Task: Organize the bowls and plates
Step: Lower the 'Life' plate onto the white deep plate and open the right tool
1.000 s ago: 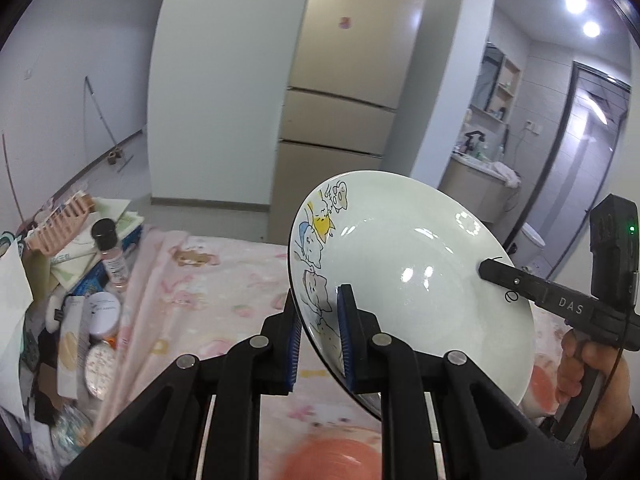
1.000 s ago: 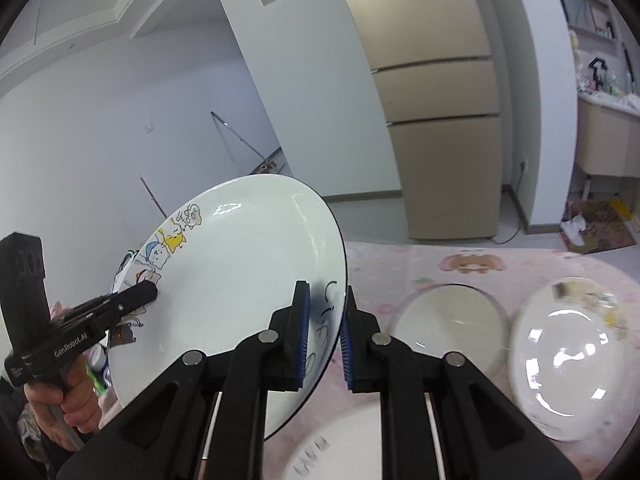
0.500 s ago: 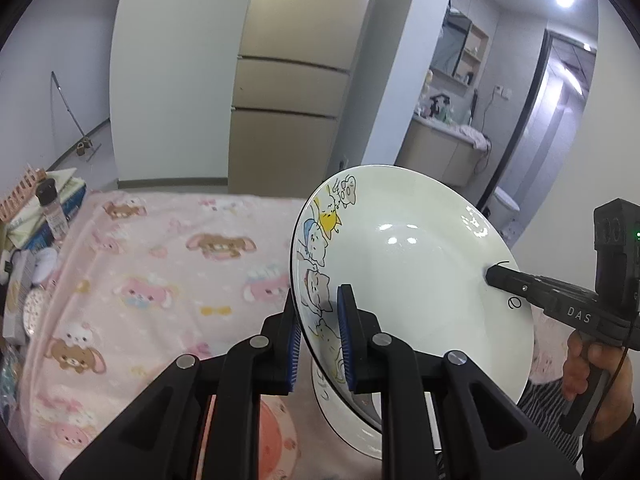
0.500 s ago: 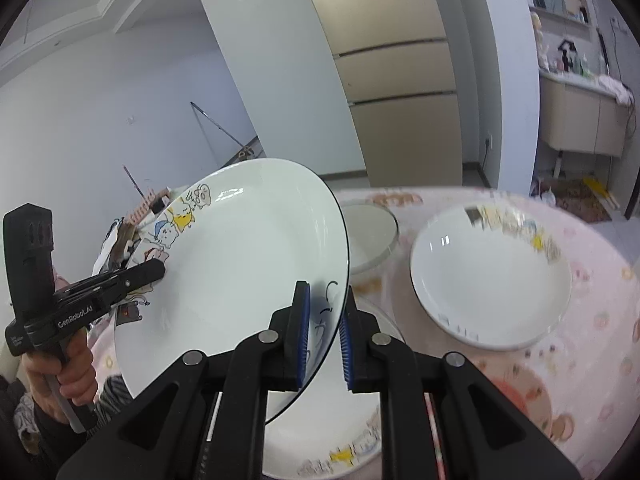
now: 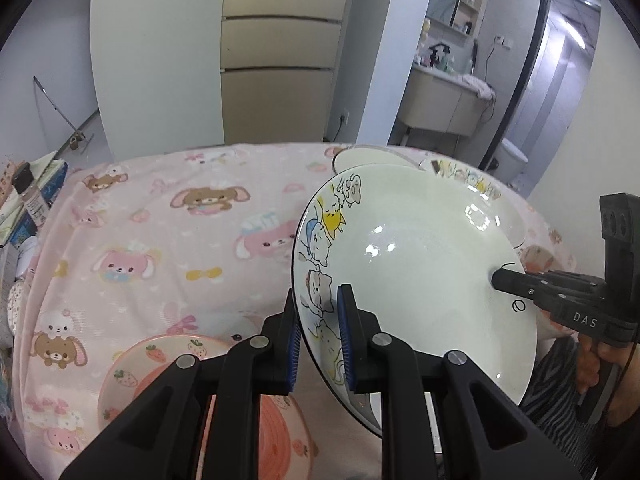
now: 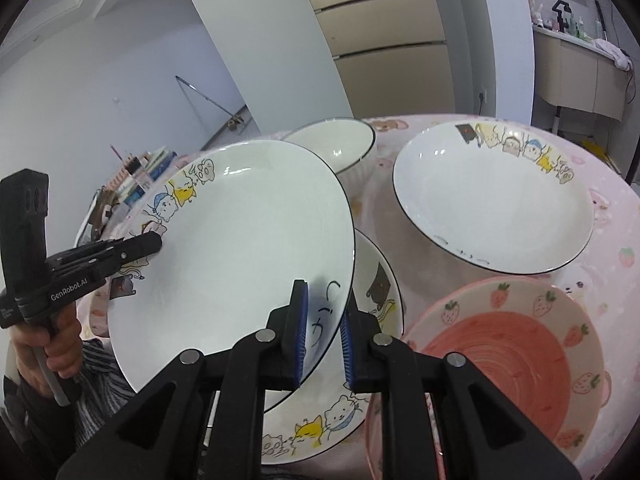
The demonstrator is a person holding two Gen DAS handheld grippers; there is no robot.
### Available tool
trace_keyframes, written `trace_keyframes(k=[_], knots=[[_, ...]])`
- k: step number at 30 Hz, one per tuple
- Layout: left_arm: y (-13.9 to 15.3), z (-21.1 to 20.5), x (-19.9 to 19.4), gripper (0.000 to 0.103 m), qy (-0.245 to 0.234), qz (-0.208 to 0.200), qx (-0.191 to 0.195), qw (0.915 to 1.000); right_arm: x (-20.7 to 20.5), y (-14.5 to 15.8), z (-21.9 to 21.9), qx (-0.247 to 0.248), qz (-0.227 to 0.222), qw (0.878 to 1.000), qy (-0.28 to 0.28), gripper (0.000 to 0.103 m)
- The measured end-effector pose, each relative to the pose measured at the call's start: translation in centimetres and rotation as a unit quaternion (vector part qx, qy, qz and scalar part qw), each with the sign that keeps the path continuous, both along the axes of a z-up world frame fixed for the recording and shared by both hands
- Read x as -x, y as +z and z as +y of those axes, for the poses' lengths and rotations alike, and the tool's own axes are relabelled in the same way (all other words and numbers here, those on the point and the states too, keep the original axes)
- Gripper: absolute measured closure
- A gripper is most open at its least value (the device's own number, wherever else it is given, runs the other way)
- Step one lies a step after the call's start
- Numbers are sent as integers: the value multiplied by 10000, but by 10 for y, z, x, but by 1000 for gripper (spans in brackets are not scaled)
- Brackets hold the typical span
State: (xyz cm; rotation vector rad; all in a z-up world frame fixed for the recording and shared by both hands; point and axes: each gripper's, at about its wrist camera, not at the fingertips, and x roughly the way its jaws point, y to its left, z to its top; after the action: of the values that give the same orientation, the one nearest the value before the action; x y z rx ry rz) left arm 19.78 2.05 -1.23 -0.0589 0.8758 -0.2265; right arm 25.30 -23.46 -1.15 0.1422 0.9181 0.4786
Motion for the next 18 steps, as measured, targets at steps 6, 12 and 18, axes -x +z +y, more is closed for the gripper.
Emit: trace_keyframes(k=[6, 12, 18], knots=[[-8, 6, -8, 85, 22, 123, -2, 9999, -2, -3, 9, 370, -47, 9992, 118, 88], [-11, 7, -10, 85, 10, 173, -131, 9998, -6, -6, 17, 676, -71, 9974, 243, 87], [-19, 6, -14, 85, 12, 238, -304, 9993, -8, -8, 28, 1147, -112, 9927, 355, 86]])
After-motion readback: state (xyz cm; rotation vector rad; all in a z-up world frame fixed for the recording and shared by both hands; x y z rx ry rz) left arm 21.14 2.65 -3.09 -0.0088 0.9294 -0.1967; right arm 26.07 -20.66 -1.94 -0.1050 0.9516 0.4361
